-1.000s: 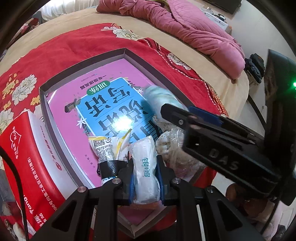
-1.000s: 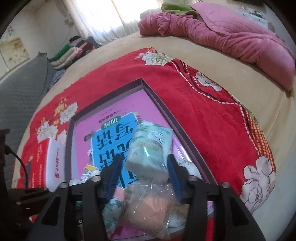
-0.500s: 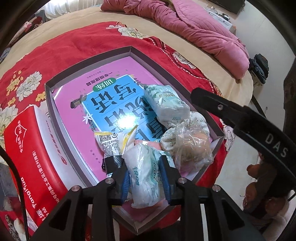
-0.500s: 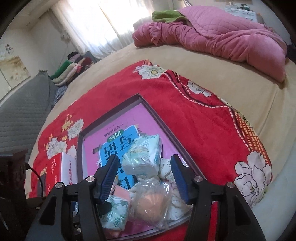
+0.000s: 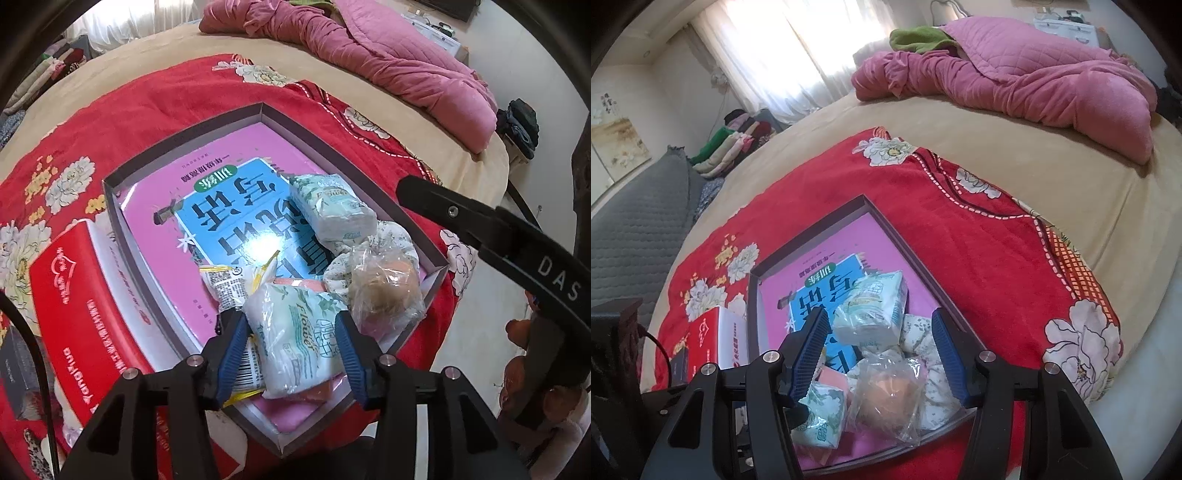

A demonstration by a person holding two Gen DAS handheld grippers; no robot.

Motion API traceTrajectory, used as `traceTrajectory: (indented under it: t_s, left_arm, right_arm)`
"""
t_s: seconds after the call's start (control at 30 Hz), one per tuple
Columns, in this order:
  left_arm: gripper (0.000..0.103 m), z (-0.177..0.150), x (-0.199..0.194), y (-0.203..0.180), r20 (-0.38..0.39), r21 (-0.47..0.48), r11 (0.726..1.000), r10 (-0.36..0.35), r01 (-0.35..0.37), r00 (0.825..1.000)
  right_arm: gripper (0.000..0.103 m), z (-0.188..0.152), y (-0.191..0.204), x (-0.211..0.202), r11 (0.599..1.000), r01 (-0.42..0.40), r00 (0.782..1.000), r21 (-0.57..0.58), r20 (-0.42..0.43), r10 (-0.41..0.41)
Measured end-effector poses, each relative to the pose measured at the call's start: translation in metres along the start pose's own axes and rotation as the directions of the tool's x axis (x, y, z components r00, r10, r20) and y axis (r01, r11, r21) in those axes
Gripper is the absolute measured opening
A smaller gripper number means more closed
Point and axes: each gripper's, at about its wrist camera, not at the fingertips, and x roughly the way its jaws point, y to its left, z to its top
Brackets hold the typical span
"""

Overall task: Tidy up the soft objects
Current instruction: 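Open both tools to drop the two tissue packs into the pink tray, then move both tools back from the tray toward the remaining pile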

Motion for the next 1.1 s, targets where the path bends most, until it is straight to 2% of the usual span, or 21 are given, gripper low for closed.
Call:
traceTrajectory:
  t_s: [0.07,0.17,0.5,0.57,1.1]
  left_arm:
    - [0.059,-0.001,-0.005,0.001,0.014,-0.001,1.000,0.009,-0.009,1.000]
    - [0.060,-0.001,-0.013,0.003,0.032,-0.008,1.000,0.017,-0.017,0.999]
    - [0.067,-0.011,-0.042,0.007,0.086,-0.011,0.998,0.061,-0.060,0.994]
    - [0.073,-0.014,-0.048,0.009,0.095,-0.011,0.997,0.075,-0.074,0.993]
    - [0.074,-0.030,-0.087,0.023,0.147,-0.047,0.996,0.087,-0.081,0.985]
  right_arm:
    - [0.061,-0.001,0.001,-0.003,1.000,0.003,1.000,-0.002,0.004,-0.003]
    - [0.070,-0.002,0.002,-0.006,1.000,0.011,1.000,-0.003,0.009,-0.011]
    - [0.074,-0.006,0.012,-0.025,0.999,0.036,0.998,-0.023,0.046,-0.035]
    - [0.075,-0.005,0.017,-0.029,0.998,0.046,0.997,-0.032,0.056,-0.044]
    - [0.077,-0.011,0.046,-0.056,0.992,0.100,0.990,-0.078,0.103,-0.092]
